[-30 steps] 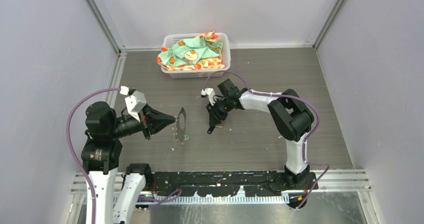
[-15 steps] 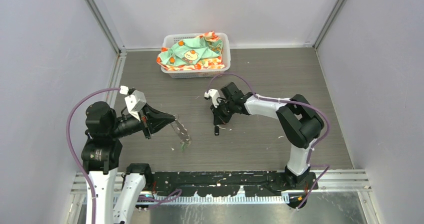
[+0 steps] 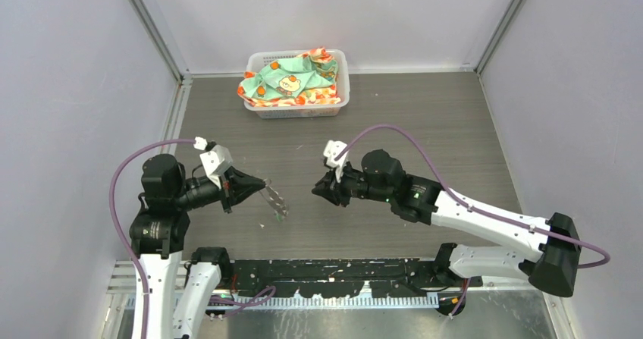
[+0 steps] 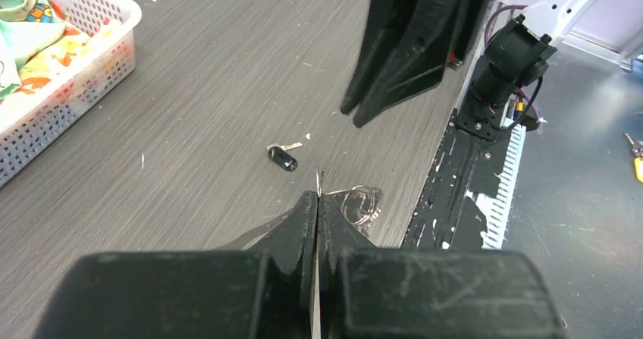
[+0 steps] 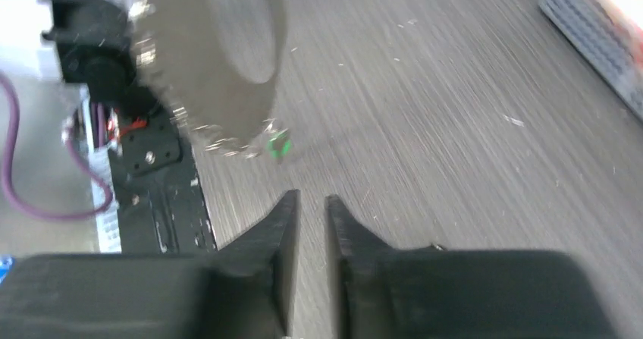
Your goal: Put the keys on the keyring
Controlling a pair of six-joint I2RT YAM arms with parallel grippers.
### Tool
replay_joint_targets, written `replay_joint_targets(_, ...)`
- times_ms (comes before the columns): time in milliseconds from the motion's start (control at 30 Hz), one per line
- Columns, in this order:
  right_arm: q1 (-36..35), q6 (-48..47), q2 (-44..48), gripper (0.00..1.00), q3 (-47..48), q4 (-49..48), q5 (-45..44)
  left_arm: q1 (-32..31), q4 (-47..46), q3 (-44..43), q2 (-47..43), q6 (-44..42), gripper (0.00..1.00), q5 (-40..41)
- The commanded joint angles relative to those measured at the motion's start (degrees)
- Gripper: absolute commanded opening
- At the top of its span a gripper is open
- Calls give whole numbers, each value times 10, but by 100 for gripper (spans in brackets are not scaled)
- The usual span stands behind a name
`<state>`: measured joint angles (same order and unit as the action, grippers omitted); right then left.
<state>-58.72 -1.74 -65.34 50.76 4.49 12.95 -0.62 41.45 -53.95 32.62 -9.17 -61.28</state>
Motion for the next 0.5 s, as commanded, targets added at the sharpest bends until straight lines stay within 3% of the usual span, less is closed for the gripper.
replay_joint_targets(0,6,40,-7,37,-28,-6,-134,4,0,-4,-2,-23,0,-27)
replay_joint_targets(67,15,40,-20,46,-30,2,-158,4,-19,0,-1,-4,1,-32)
replay_joint_targets(167,33,62,-19,48,-51,-26,-202,4,-37,5,-1,7,1,-31)
replay_joint_targets(200,36,86,-9,58,-60,-39,-228,4,-40,5,0,13,1,-28)
replay_joint_targets(233,38,130,2,92,-72,-73,-264,4,-44,4,0,19,1,-25)
replay_joint_targets(267,39,170,10,99,-82,-87,-309,4,-49,2,1,27,1,-24)
replay_joint_targets(367,40,157,-13,100,-127,-152,-320,4,-65,-6,2,50,1,-24)
replay_joint_targets(467,70,150,-89,100,-78,-106,-306,4,-85,-8,5,73,1,-17)
